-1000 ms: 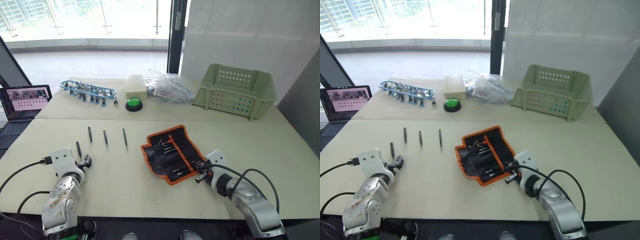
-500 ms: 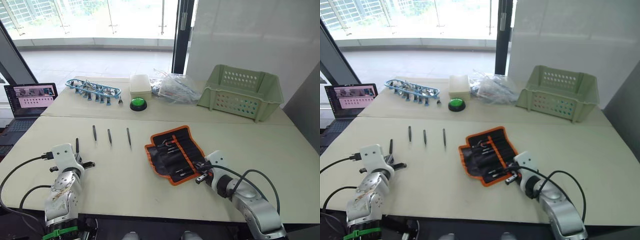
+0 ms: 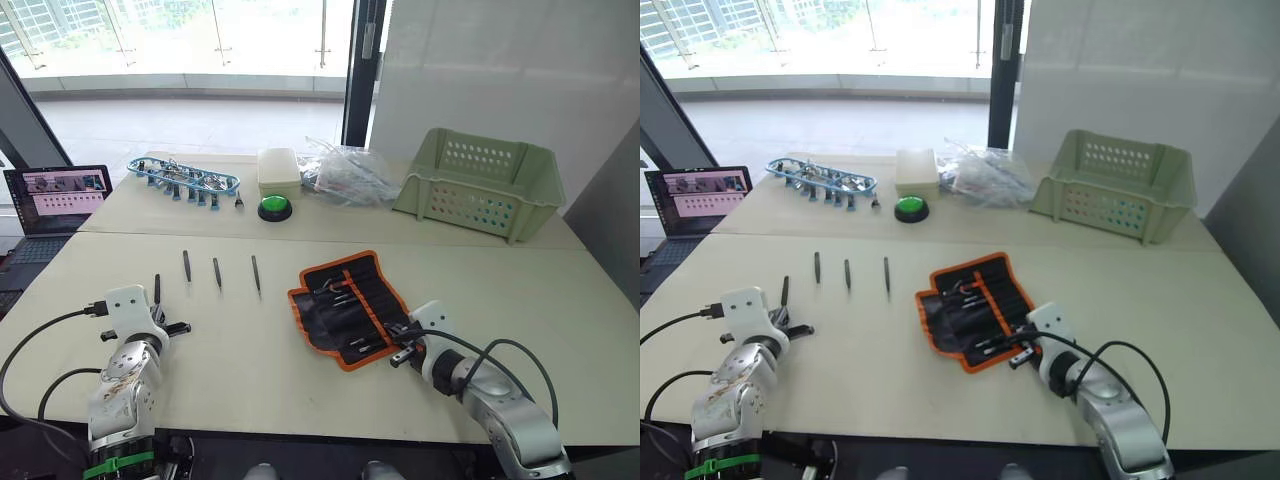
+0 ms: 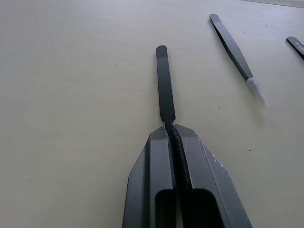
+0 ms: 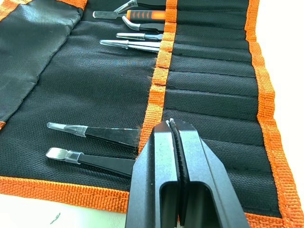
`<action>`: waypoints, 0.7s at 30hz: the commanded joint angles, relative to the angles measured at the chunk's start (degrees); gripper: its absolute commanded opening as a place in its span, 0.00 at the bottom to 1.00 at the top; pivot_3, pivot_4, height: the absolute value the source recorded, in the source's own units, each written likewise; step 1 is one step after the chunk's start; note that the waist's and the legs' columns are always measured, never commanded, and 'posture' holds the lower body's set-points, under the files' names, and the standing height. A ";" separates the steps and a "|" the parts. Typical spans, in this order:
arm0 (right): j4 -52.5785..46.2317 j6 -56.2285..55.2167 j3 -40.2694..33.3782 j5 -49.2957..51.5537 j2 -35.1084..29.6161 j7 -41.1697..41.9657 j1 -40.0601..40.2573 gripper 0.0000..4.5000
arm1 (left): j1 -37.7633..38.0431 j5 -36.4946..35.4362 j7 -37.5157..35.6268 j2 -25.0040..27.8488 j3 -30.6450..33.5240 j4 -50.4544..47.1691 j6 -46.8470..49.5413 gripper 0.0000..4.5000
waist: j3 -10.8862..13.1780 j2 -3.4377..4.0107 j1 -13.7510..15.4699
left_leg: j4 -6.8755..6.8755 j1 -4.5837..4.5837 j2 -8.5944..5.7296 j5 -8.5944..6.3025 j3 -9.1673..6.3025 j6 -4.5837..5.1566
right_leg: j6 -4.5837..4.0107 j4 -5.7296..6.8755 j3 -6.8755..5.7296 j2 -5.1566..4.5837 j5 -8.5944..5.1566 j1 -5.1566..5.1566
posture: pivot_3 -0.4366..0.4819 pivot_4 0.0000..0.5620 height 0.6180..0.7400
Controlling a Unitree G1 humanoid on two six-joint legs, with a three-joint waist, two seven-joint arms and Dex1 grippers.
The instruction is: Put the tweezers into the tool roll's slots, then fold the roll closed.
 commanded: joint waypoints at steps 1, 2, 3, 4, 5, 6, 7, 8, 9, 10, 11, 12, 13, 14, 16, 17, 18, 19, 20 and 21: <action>1.26 2.16 1.48 0.03 0.02 0.64 1.32 0.00 | 0.97 -0.88 -4.33 3.23 -1.45 -6.55 -0.04 0.00 | 0.18 -0.31 -0.11 | -0.01 -0.05 0.01 0.00 0.00 0.00 | 0.00 0.00 -0.01 0.01 0.00 -0.05 | 0.48 0.27 0.78; 1.29 2.16 1.53 0.01 0.03 0.63 1.32 0.00 | 1.14 -1.49 -5.25 3.81 -1.42 -7.75 0.47 0.00 | 0.25 -0.43 -0.12 | -0.02 -0.10 0.03 0.00 -0.01 0.00 | -0.01 -0.01 -0.02 0.02 0.01 -0.10 | 0.48 0.27 0.78; 1.35 2.13 1.61 0.00 0.04 0.65 1.31 0.00 | 1.15 -2.42 -6.85 4.89 -1.40 -9.33 0.90 0.00 | 0.28 -0.48 -0.14 | -0.02 -0.12 0.05 0.00 -0.02 0.00 | -0.02 -0.04 -0.03 0.02 0.01 -0.11 | 0.48 0.27 0.78; 1.46 2.09 1.70 -0.02 0.07 0.67 1.29 0.00 | 1.02 -3.58 -9.38 6.55 -1.84 -11.03 1.56 0.00 | 0.36 -0.55 -0.23 | -0.03 -0.14 0.05 0.00 -0.03 -0.01 | -0.02 -0.06 -0.04 0.02 0.01 -0.11 | 0.48 0.27 0.78; 1.49 2.03 1.85 -0.07 0.13 0.66 1.35 0.00 | 0.71 -4.78 -11.91 8.27 -2.47 -12.79 2.30 0.00 | 0.40 -0.60 -0.28 | -0.04 -0.15 0.06 0.00 -0.02 -0.01 | -0.02 -0.08 -0.04 0.02 0.01 -0.12 | 0.48 0.27 0.78; 1.57 1.94 2.01 -0.14 0.20 0.65 1.38 0.00 | 0.14 -6.03 -14.42 9.90 -3.35 -14.24 3.00 0.00 | 0.41 -0.61 -0.32 | -0.06 -0.16 0.07 0.00 -0.02 -0.01 | -0.03 -0.10 -0.05 0.03 0.01 -0.13 | 0.48 0.27 0.78; 1.64 1.87 2.15 -0.23 0.25 0.63 1.38 0.00 | -0.27 -6.96 -16.58 11.14 -4.40 -15.19 3.33 0.00 | 0.43 -0.60 -0.34 | -0.07 -0.16 0.08 0.00 -0.02 -0.01 | -0.03 -0.11 -0.05 0.03 0.01 -0.13 | 0.48 0.27 0.78; 1.71 1.81 2.27 -0.31 0.31 0.60 1.34 0.00 | -0.79 -7.69 -18.23 12.11 -5.45 -15.86 3.62 0.00 | 0.44 -0.59 -0.37 | -0.08 -0.15 0.08 0.00 -0.02 -0.01 | -0.03 -0.14 -0.05 0.02 0.01 -0.13 | 0.48 0.27 0.78; 1.78 1.78 2.33 -0.35 0.37 0.58 1.28 0.00 | -1.46 -8.28 -19.71 12.94 -6.58 -16.34 3.91 0.00 | 0.44 -0.59 -0.42 | -0.08 -0.15 0.08 0.00 -0.02 -0.01 | -0.03 -0.16 -0.05 0.02 0.02 -0.12 | 0.48 0.27 0.78; 1.81 1.79 2.38 -0.36 0.46 0.56 1.19 0.00 | -2.23 -8.82 -21.27 13.71 -7.88 -16.78 4.15 0.00 | 0.44 -0.59 -0.52 | -0.08 -0.14 0.08 0.00 -0.01 -0.01 | -0.03 -0.17 -0.05 0.02 0.01 -0.10 | 0.48 0.27 0.78; 1.86 1.77 2.43 -0.42 0.58 0.51 1.06 0.00 | -3.60 -9.57 -23.21 14.37 -9.75 -17.30 4.64 0.00 | 0.45 -0.59 -0.60 | -0.08 -0.14 0.08 0.00 -0.01 -0.01 | -0.03 -0.17 -0.05 0.02 0.01 -0.10 | 0.48 0.27 0.78; 1.93 1.79 2.50 -0.47 0.70 0.45 0.91 0.00 | -4.57 -10.08 -24.55 14.82 -10.97 -17.52 4.95 0.00 | 0.47 -0.60 -0.69 | -0.09 -0.15 0.08 0.00 -0.01 -0.01 | -0.03 -0.17 -0.05 0.03 0.01 -0.10 | 0.48 0.27 0.78; 2.06 1.74 2.57 -0.55 0.84 0.36 0.76 0.00 | -6.01 -10.43 -26.39 15.31 -12.99 -17.58 5.08 0.00 | 0.52 -0.61 -0.92 | -0.09 -0.15 0.08 0.00 -0.01 -0.01 | -0.03 -0.17 -0.05 0.03 0.01 -0.11 | 0.48 0.27 0.78; 2.25 1.61 2.71 -0.70 0.97 0.26 0.67 0.00 | -7.95 -10.71 -28.63 15.69 -15.80 -17.26 5.46 0.00 | 0.57 -0.62 -1.13 | -0.09 -0.15 0.08 0.00 -0.01 0.00 | -0.03 -0.17 -0.05 0.03 0.01 -0.11 | 0.48 0.27 0.78; 2.52 1.48 2.97 -0.94 1.19 0.07 0.46 0.00 | -10.62 -11.03 -31.77 16.27 -19.67 -16.33 6.48 0.00 | 0.59 -0.64 -1.36 | -0.10 -0.18 0.08 0.00 -0.01 0.00 | -0.02 -0.17 -0.05 0.04 0.01 -0.12 | 0.48 0.27 0.78; 2.55 1.43 3.12 -1.12 1.27 -0.05 0.40 0.00 | -12.25 -10.76 -33.46 16.79 -22.28 -15.58 7.55 0.00 | 0.59 -0.64 -1.53 | -0.10 -0.18 0.08 0.00 -0.02 0.00 | -0.02 -0.18 -0.05 0.04 0.01 -0.12 | 0.48 0.27 0.78; 2.53 1.40 3.27 -1.30 1.32 -0.15 0.40 0.00 | -13.74 -10.67 -34.81 17.20 -24.56 -14.93 8.97 0.00 | 0.60 -0.63 -1.65 | -0.11 -0.17 0.08 0.00 0.00 0.00 | -0.02 -0.19 -0.03 0.04 0.01 -0.12 | 0.48 0.27 0.78; 2.60 1.38 3.37 -1.43 1.37 -0.22 0.33 0.00 | -14.88 -10.58 -35.76 17.50 -26.12 -14.35 9.93 0.00 | 0.61 -0.63 -1.70 | -0.13 -0.18 0.07 0.00 0.01 0.00 | -0.02 -0.19 -0.02 0.04 0.01 -0.13 | 0.48 0.27 0.78; 2.63 1.34 3.52 -1.60 1.41 -0.30 0.31 0.00 | -15.89 -10.65 -36.67 17.77 -27.47 -13.94 10.85 0.00 | 0.61 -0.62 -1.82 | -0.15 -0.16 0.07 0.00 0.00 0.00 | -0.02 -0.19 -0.02 0.05 0.01 -0.13 | 0.48 0.27 0.78; 2.65 1.31 3.70 -1.83 1.46 -0.38 0.32 0.00 | -16.82 -10.96 -37.56 17.80 -28.47 -13.59 11.60 0.00 | 0.62 -0.62 -1.88 | -0.19 -0.14 0.07 0.00 0.01 0.00 | -0.02 -0.20 -0.01 0.06 0.01 -0.14 | 0.48 0.27 0.78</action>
